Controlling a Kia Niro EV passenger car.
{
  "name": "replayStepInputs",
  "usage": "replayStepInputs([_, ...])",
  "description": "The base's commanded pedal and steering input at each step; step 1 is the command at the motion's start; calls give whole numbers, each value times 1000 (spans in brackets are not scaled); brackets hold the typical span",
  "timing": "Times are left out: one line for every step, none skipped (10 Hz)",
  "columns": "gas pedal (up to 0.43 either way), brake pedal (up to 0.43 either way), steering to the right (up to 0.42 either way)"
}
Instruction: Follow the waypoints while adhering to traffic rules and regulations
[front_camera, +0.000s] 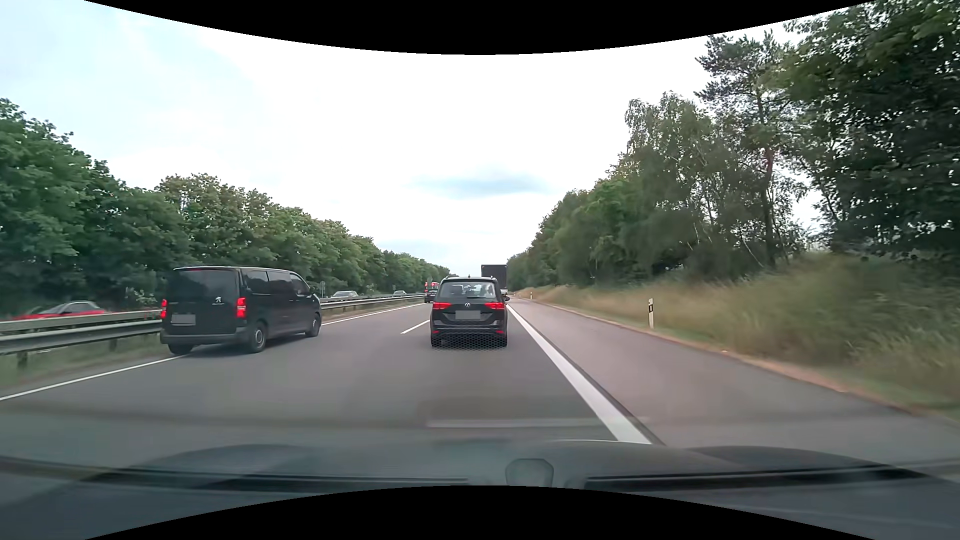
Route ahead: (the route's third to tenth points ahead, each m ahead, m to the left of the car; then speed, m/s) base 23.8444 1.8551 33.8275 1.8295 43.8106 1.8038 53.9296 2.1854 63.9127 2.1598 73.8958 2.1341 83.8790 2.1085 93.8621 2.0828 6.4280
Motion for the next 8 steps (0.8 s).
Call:
replayStepInputs([189,0,-3])
replayStepInputs([189,0,-3])
replayStepInputs([189,0,-3])
replayStepInputs([189,0,-3])
replayStepInputs([189,0,-3])
replayStepInputs([189,0,-3])
replayStepInputs([189,0,-3])
replayStepInputs([189,0,-3])
